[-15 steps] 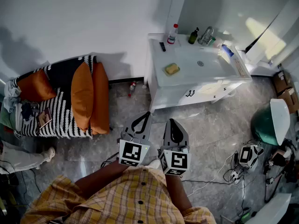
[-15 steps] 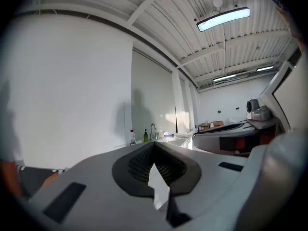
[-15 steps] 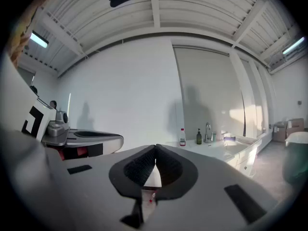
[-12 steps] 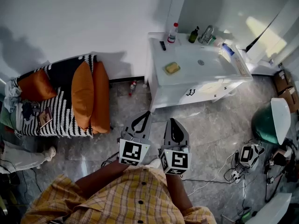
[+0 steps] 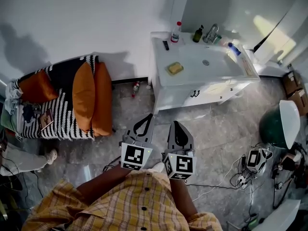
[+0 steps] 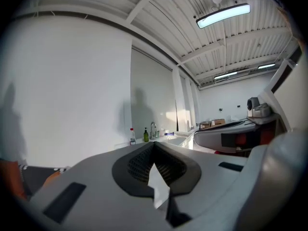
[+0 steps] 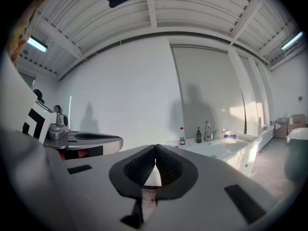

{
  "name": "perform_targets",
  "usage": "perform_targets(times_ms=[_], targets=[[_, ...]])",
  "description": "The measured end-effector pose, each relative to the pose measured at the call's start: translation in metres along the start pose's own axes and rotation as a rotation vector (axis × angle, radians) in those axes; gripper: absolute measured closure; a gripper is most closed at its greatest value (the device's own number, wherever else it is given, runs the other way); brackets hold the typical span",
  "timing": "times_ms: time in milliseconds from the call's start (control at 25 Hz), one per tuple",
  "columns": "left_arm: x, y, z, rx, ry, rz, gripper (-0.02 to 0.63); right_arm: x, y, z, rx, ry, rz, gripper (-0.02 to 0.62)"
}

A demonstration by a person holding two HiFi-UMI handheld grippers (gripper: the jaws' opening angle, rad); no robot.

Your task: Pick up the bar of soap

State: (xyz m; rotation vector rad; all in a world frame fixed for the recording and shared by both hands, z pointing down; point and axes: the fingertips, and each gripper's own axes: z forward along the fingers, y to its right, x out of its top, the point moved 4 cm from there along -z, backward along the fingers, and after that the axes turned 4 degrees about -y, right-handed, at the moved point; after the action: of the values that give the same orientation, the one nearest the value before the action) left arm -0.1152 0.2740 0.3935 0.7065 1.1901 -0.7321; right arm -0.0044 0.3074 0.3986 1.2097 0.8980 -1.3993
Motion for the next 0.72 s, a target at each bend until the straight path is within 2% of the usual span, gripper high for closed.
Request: perform_targets(times_ms=[360, 520, 720], targets=[[0.001, 0.032, 0.017, 0.059, -0.002, -0.01, 0.595, -0.009, 0.046, -0.018, 0.022, -0.003, -0.006, 0.577], [-0.007, 0.05, 0.026, 0.072, -0.007, 0.011, 0.595, -0.014, 0.071, -0.017, 0.029, 0.007, 0.013, 0.577], [-0.008, 0.043, 0.032, 0.12, -0.026, 0.008, 0.595, -0.018, 0.076, 0.001, 0.066, 0.001, 0.016, 0.577]])
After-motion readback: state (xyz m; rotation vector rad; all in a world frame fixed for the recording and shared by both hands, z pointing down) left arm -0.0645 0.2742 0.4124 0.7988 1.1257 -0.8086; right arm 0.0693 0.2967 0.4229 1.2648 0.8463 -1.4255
